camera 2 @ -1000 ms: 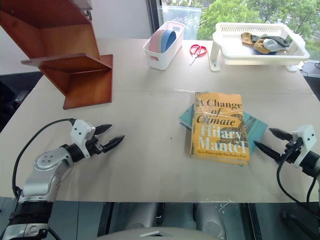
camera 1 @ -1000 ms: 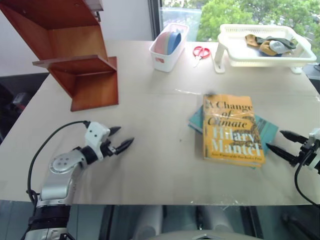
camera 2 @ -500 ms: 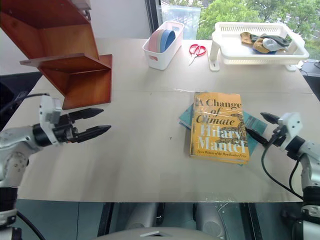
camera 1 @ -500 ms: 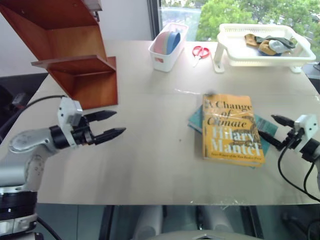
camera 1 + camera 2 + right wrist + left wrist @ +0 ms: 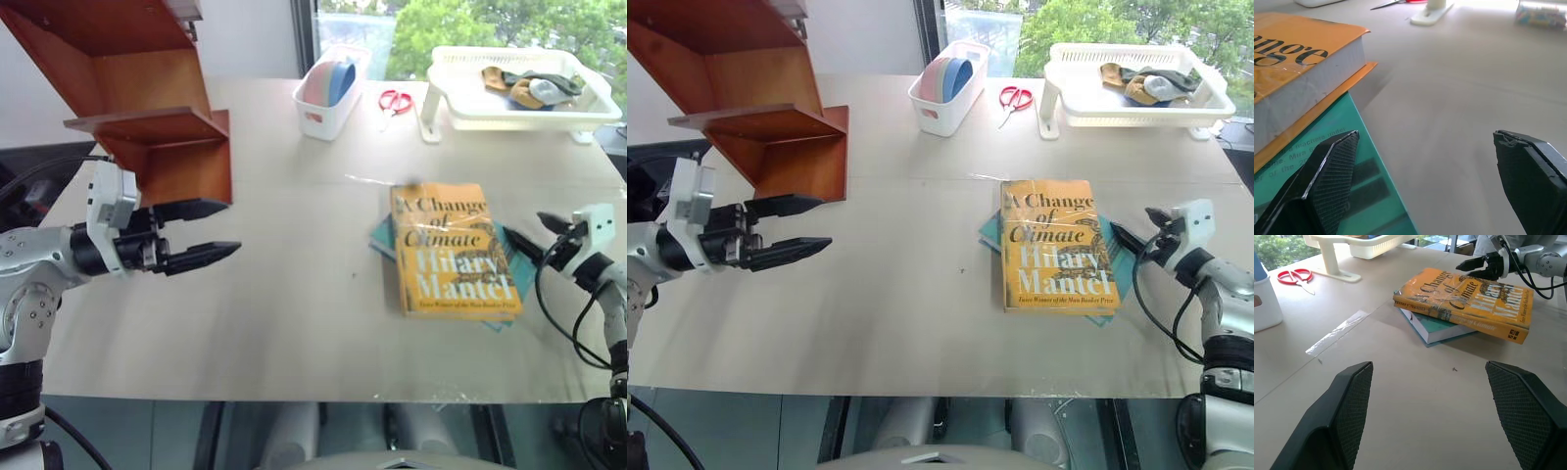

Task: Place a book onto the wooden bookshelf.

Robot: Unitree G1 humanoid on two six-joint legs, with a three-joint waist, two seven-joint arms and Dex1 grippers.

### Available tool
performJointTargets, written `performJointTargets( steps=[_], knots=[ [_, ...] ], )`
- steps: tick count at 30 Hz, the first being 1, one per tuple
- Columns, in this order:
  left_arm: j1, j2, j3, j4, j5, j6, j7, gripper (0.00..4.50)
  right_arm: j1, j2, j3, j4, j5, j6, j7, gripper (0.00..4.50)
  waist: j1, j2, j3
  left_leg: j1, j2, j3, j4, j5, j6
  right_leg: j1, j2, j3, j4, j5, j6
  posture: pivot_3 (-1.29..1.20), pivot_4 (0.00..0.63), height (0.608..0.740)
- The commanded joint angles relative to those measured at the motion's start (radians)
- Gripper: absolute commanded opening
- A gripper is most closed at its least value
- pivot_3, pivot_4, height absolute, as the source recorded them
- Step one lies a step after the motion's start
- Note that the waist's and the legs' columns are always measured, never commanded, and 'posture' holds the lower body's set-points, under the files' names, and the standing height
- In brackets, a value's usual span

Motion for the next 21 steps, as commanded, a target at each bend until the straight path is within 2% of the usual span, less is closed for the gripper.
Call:
performJointTargets(
  steps=[1, 6, 12, 17, 21],
  knots=[
    [-0.014, 0.017, 0.024, -0.031, -0.01, 0.006, -0.002, 3.85, 0.069, 0.043, 0.02, -0.079, 0.06, 0.159, 0.023, 4.5, 0.0, -0.001, -0.001, 0.0, 0.0, 0.0, 0.0, 0.0, 0.0, 0.0, 0.0, 0.0, 0.0, 0.0, 0.0, 0.0, 0.15, 0.74],
    [-0.015, 0.021, 0.015, -0.024, 0.006, 0.0, -0.009, 3.85, 0.126, 0.139, 0.081, -0.243, 0.108, 0.267, 0.019, 4.5, -0.016, -0.003, -0.002, 0.001, 0.002, -0.001, 0.0, 0.0, 0.0, 0.0, 0.002, 0.001, 0.001, 0.0, 0.0, 0.0, 0.15, 0.74],
    [-0.021, 0.02, 0.013, -0.017, 0.012, -0.002, -0.017, 3.85, 0.147, 0.244, 0.161, -0.315, 0.095, 0.292, 0.01, 4.5, -0.033, -0.004, -0.003, 0.004, 0.003, -0.001, 0.0, 0.0, 0.0, 0.0, 0.003, 0.003, 0.002, 0.0, 0.0, 0.0, 0.15, 0.74],
    [-0.014, 0.027, 0.018, -0.019, 0.013, 0.003, -0.023, 3.85, 0.146, 0.287, 0.201, -0.368, 0.084, 0.294, -0.01, 4.5, -0.034, -0.006, -0.003, 0.005, 0.003, 0.0, 0.0, 0.0, 0.0, 0.0, 0.003, 0.004, 0.004, 0.0, 0.0, 0.0, 0.15, 0.74],
    [-0.001, 0.041, 0.025, -0.021, 0.009, 0.014, -0.037, 3.85, 0.123, 0.28, 0.197, -0.368, 0.062, 0.252, -0.016, 4.5, -0.033, -0.006, -0.003, 0.007, 0.004, 0.002, 0.0, 0.0, 0.0, 0.0, 0.003, 0.007, 0.007, 0.0, 0.0, 0.0, 0.15, 0.74]
  ],
)
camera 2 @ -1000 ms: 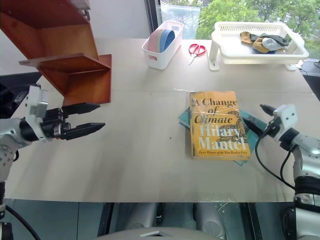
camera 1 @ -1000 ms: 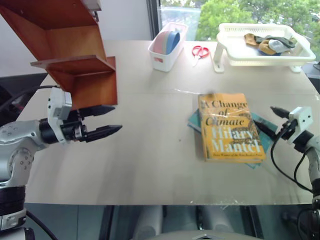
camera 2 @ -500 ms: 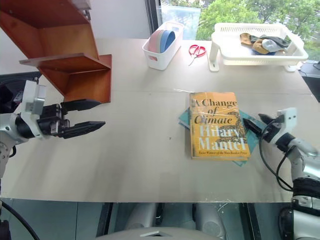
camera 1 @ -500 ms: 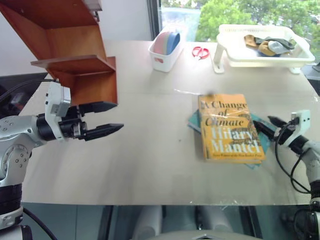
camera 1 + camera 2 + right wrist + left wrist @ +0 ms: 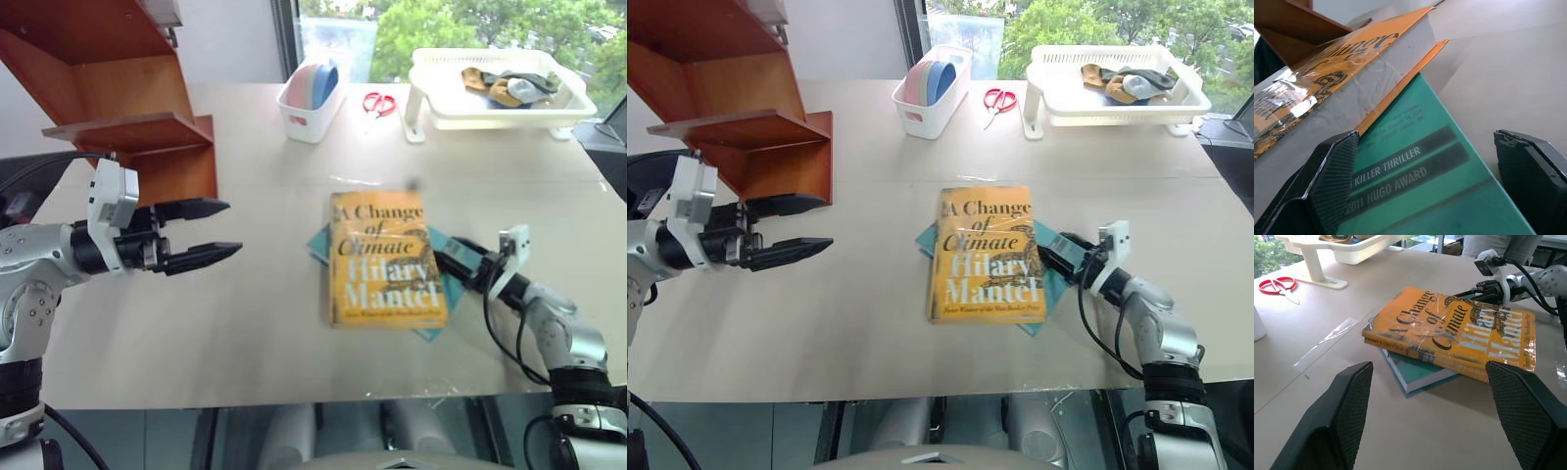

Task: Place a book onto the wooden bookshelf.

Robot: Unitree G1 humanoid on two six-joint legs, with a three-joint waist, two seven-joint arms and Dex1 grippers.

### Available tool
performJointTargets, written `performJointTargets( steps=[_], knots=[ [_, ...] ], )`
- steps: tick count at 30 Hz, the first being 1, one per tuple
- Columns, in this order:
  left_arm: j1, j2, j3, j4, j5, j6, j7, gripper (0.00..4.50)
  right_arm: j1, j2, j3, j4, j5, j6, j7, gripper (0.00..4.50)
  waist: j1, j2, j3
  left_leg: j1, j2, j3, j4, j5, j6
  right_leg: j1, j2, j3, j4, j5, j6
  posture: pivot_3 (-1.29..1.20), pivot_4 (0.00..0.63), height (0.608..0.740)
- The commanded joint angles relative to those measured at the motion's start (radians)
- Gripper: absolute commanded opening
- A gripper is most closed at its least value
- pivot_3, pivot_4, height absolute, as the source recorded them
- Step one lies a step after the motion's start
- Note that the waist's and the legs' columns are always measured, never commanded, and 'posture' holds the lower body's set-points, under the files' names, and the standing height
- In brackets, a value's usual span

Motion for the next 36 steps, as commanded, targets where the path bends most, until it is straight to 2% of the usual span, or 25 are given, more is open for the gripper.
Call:
performJointTargets(
  steps=[1, 8, 13, 23, 36],
  knots=[
    [0.011, 0.036, 0.028, -0.021, -0.002, 0.008, -0.025, 3.85, -0.001, -0.007, 0.039, 0.019, -0.055, -0.037, -0.002, 4.5, 0.001, 0.0, 0.0, 0.0, 0.0, 0.0, 0.0, 0.0, 0.0, 0.0, 0.0, 0.0, 0.0, 0.0, 0.0, 0.0, 0.15, 0.74],
    [0.033, 0.081, 0.018, -0.018, 0.022, 0.019, -0.047, 3.85, -0.07, -0.052, 0.083, 0.117, -0.167, -0.33, 0.114, 4.5, 0.001, 0.0, 0.001, 0.002, 0.0, 0.004, 0.0, 0.0, 0.0, -0.001, 0.0, 0.004, 0.001, 0.0, 0.0, 0.0, 0.15, 0.74],
    [0.041, 0.074, 0.013, -0.02, 0.031, 0.019, -0.046, 3.85, -0.136, -0.038, 0.145, 0.188, -0.225, -0.452, 0.152, 4.5, 0.001, 0.0, 0.002, 0.002, 0.0, 0.005, -0.001, 0.0, 0.0, -0.001, 0.0, 0.005, 0.001, 0.0, 0.0, 0.0, 0.15, 0.74],
    [0.095, 0.068, 0.042, -0.044, 0.033, 0.021, -0.038, 3.85, -0.249, 0.013, 0.227, 0.293, -0.285, -0.551, 0.158, 4.5, -0.001, 0.001, 0.004, 0.003, 0.0, 0.006, -0.003, 0.0, 0.0, -0.002, -0.001, 0.006, 0.001, 0.0, 0.0, 0.0, 0.15, 0.74],
    [0.113, 0.061, 0.052, -0.057, 0.028, 0.022, -0.025, 3.85, -0.328, -0.094, 0.257, 0.299, -0.356, -0.658, 0.159, 4.5, 0.01, 0.003, 0.005, 0.003, -0.001, 0.006, -0.003, 0.0, 0.0, -0.002, -0.003, 0.006, 0.001, 0.0, 0.0, 0.0, 0.15, 0.74]
  ],
)
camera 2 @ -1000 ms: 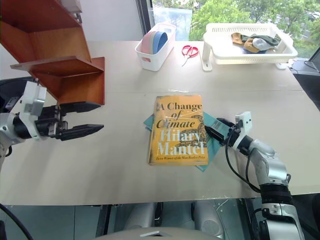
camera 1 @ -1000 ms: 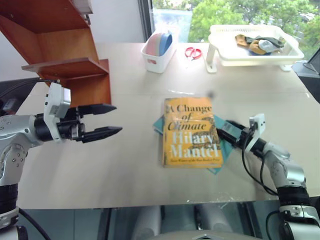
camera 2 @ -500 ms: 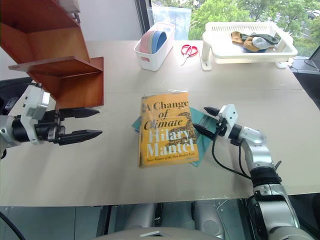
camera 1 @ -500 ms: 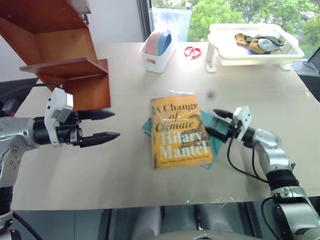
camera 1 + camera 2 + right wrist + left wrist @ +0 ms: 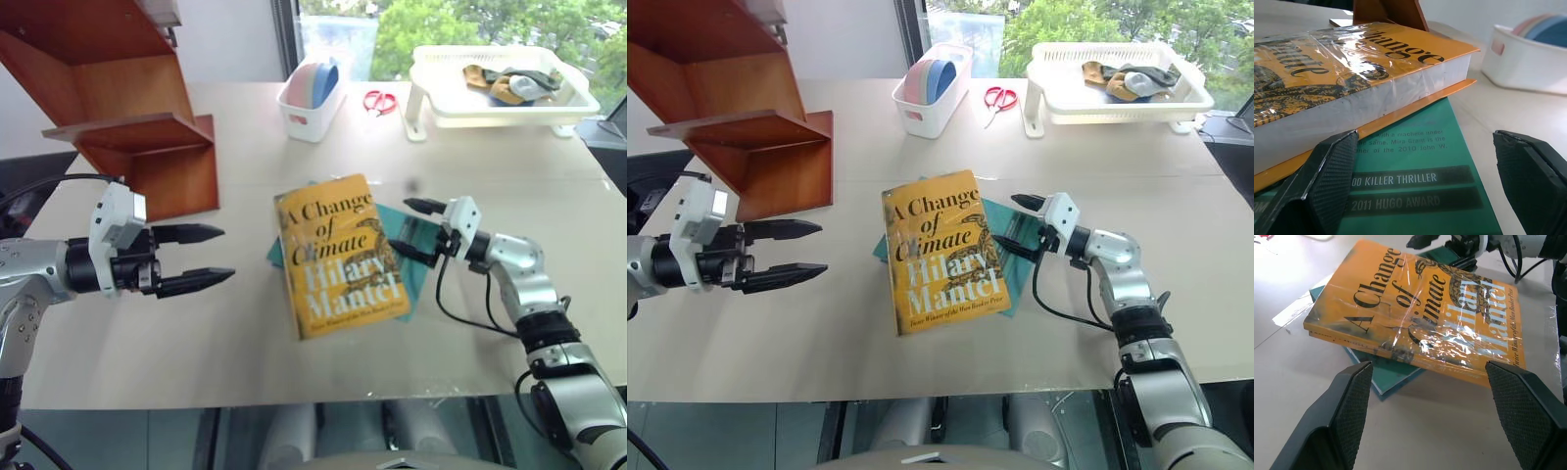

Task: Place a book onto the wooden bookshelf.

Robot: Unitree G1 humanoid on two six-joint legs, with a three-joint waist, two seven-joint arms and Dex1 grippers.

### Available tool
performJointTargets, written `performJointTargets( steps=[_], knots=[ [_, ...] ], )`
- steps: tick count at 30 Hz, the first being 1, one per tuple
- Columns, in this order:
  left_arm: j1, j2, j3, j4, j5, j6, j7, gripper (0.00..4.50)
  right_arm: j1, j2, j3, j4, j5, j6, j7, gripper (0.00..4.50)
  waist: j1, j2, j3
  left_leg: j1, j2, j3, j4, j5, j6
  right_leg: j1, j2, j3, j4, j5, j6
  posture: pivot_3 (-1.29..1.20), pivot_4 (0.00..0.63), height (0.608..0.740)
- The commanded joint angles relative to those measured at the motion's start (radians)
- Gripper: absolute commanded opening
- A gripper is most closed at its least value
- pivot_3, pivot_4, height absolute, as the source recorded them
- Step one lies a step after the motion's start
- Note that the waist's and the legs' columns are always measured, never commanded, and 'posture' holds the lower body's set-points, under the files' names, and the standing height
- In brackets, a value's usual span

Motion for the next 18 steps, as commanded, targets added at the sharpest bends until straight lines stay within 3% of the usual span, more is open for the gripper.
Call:
performJointTargets(
  steps=[1, 11, 18],
  knots=[
    [-0.002, 0.001, 0.032, -0.022, -0.008, -0.006, 0.006, 3.85, -0.005, -0.046, 0.017, 0.006, -0.071, -0.013, -0.002, 4.5, 0.001, 0.0, 0.0, 0.0, 0.0, 0.0, 0.0, 0.0, 0.0, 0.0, 0.0, 0.0, 0.0, 0.0, 0.0, 0.0, 0.15, 0.74],
    [-0.014, -0.005, 0.017, -0.011, 0.001, -0.015, 0.005, 3.85, 0.114, -0.097, 0.008, -0.204, 0.14, 0.465, 0.109, 4.5, 0.001, 0.0, 0.0, -0.003, -0.001, -0.001, 0.0, 0.0, 0.0, -0.001, -0.001, -0.001, -0.001, 0.0, 0.0, 0.0, 0.15, 0.74],
    [-0.007, -0.008, 0.019, -0.018, 0.001, -0.012, 0.006, 3.85, 0.151, -0.121, -0.067, -0.263, 0.209, 0.586, 0.08, 4.5, 0.0, 0.0, 0.001, -0.003, 0.0, -0.001, -0.001, 0.0, 0.0, -0.001, -0.001, -0.001, -0.003, 0.0, 0.0, 0.0, 0.15, 0.74]
  ],
)
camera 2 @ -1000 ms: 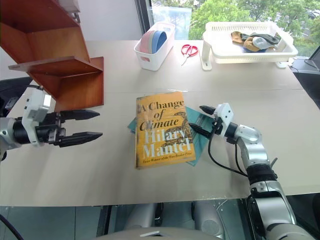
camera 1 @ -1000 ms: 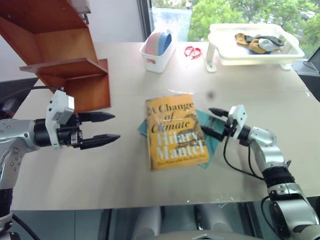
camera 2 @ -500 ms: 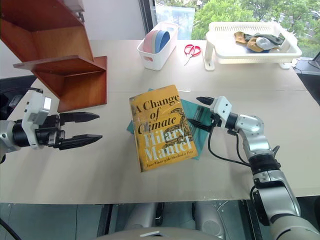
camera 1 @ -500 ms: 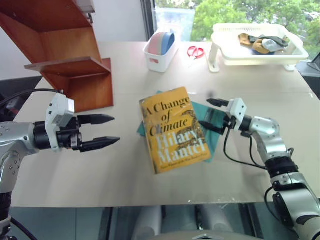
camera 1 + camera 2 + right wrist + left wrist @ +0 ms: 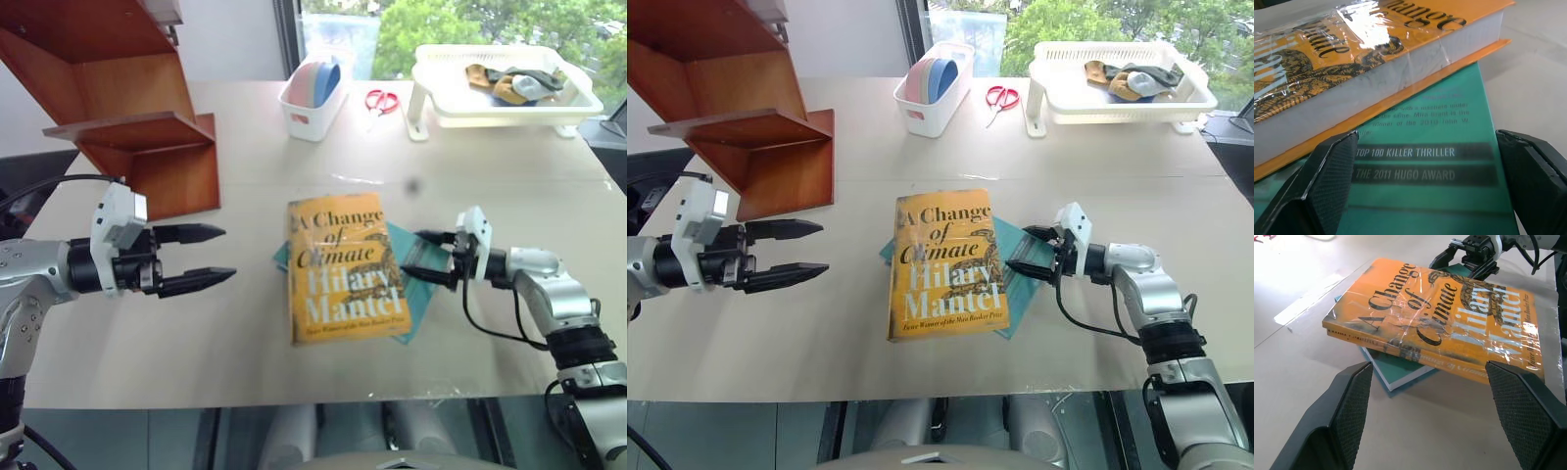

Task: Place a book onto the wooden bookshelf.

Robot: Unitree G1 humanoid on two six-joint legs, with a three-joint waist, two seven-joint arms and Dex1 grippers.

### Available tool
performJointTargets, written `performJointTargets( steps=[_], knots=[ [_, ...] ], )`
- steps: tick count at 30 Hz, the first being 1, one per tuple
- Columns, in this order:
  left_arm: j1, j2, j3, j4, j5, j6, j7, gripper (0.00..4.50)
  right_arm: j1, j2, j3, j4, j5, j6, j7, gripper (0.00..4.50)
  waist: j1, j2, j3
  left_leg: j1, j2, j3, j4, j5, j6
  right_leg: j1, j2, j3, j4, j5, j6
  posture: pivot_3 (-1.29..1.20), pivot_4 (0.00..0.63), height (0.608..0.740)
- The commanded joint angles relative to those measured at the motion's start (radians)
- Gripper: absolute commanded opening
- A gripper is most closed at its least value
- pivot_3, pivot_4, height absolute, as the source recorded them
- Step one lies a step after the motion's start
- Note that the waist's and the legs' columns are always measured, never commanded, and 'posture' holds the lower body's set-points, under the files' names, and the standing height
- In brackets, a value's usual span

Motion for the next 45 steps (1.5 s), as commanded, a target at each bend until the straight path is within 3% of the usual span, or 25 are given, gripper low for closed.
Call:
performJointTargets(
  steps=[1, 14, 29, 45],
  knots=[
    [-0.002, 0.003, 0.023, -0.021, -0.002, -0.009, 0.005, 3.85, 0.008, -0.02, -0.053, -0.03, 0.011, -0.012, -0.009, 4.5, 0.0, 0.0, 0.0, 0.0, 0.0, 0.0, 0.0, 0.0, 0.0, 0.0, 0.0, 0.0, 0.0, 0.0, 0.0, 0.0, 0.15, 0.74],
    [-0.01, 0.008, 0.013, -0.011, 0.003, -0.009, -0.002, 3.85, -0.058, 0.001, 0.002, 0.021, -0.143, -0.308, 0.01, 4.5, 0.0, 0.0, 0.0, -0.009, 0.0, -0.002, 0.0, 0.0, 0.0, -0.007, 0.001, -0.003, -0.004, 0.0, 0.001, 0.0, 0.15, 0.74],
    [0.016, 0.0, 0.028, -0.024, -0.002, -0.006, 0.01, 3.85, -0.132, 0.077, 0.117, 0.011, -0.193, -0.315, 0.049, 4.5, -0.001, 0.0, 0.001, -0.009, 0.0, -0.002, 0.0, 0.0, 0.0, -0.006, 0.001, -0.003, -0.003, 0.0, 0.001, 0.0, 0.15, 0.74],
    [0.074, 0.057, 0.071, 0.032, 0.067, -0.039, -0.01, 3.85, -0.204, 0.153, 0.136, 0.122, -0.233, -0.375, 0.047, 4.5, -0.003, 0.0, 0.001, -0.009, 0.0, -0.003, 0.0, 0.0, 0.0, -0.007, 0.001, -0.004, -0.002, 0.0, 0.0, 0.0, 0.15, 0.74]
  ],
)
